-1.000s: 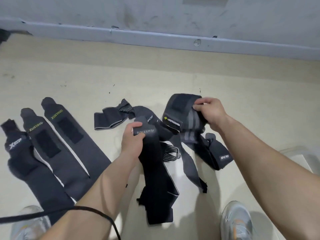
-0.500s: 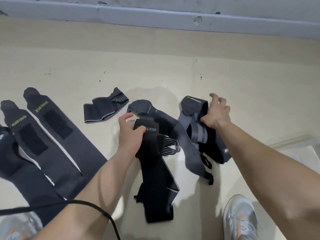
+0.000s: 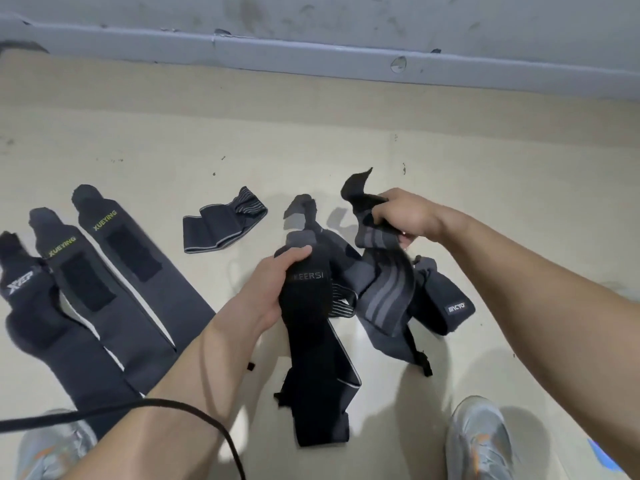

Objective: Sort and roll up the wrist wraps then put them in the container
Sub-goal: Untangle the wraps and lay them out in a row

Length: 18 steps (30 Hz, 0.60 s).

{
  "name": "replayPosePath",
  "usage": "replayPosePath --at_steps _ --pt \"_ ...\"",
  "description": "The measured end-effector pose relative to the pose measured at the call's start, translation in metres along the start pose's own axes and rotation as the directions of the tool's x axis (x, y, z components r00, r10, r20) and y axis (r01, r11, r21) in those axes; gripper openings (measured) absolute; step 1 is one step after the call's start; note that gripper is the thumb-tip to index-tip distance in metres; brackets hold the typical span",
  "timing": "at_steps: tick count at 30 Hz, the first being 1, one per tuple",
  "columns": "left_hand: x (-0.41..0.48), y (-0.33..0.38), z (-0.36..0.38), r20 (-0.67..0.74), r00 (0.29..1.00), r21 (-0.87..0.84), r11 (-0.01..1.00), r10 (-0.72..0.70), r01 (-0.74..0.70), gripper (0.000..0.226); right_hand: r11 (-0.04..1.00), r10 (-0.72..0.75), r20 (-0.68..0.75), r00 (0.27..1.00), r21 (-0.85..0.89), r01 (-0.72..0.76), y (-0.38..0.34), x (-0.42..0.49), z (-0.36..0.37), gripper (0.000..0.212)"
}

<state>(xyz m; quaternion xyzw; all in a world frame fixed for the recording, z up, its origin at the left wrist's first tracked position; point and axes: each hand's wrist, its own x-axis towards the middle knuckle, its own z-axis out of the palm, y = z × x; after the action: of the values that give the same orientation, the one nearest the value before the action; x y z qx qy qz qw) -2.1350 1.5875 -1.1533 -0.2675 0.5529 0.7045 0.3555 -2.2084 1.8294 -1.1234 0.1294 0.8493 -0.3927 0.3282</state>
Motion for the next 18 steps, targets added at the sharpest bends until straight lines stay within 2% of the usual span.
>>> replayPosePath --at_steps 3,5,7,9,11,14,18 --pt "-0.02 0.009 0.012 0.018 0.995 0.056 0.994 0.098 -0.099 0.028 0.978 0.068 0.143 0.987 0.186 -0.095 -0.012 -0.035 -0.015 0.013" --pt "-0.036 0.016 0.021 0.009 0.987 0.055 0.985 0.163 -0.164 0.028 0.956 0.063 0.208 0.976 0.269 -0.119 -0.023 -0.062 -0.022 0.028" --pt "-0.056 0.028 0.03 -0.058 0.969 0.079 0.969 0.238 -0.233 0.027 0.951 0.045 0.257 0.965 0.285 -0.12 -0.04 -0.092 -0.025 0.042" --pt "-0.081 0.042 0.041 -0.095 0.946 0.131 0.946 0.31 -0.296 0.021 0.966 0.025 0.281 0.959 0.239 -0.095 -0.06 -0.125 -0.023 0.037" --pt "-0.109 0.054 0.053 -0.087 0.922 0.18 0.916 0.377 -0.358 0.021 0.982 0.002 0.257 0.966 0.182 -0.05 -0.079 -0.159 -0.018 0.028" --pt "-0.152 0.068 0.071 -0.042 0.908 0.202 0.893 0.417 -0.401 0.027 0.971 -0.079 0.218 0.973 0.237 0.025 -0.101 -0.201 -0.011 0.041" --pt "-0.207 0.083 0.078 0.005 0.909 0.098 0.904 0.417 -0.416 0.02 0.948 -0.247 0.153 0.957 0.242 0.206 -0.13 -0.248 -0.006 0.022"
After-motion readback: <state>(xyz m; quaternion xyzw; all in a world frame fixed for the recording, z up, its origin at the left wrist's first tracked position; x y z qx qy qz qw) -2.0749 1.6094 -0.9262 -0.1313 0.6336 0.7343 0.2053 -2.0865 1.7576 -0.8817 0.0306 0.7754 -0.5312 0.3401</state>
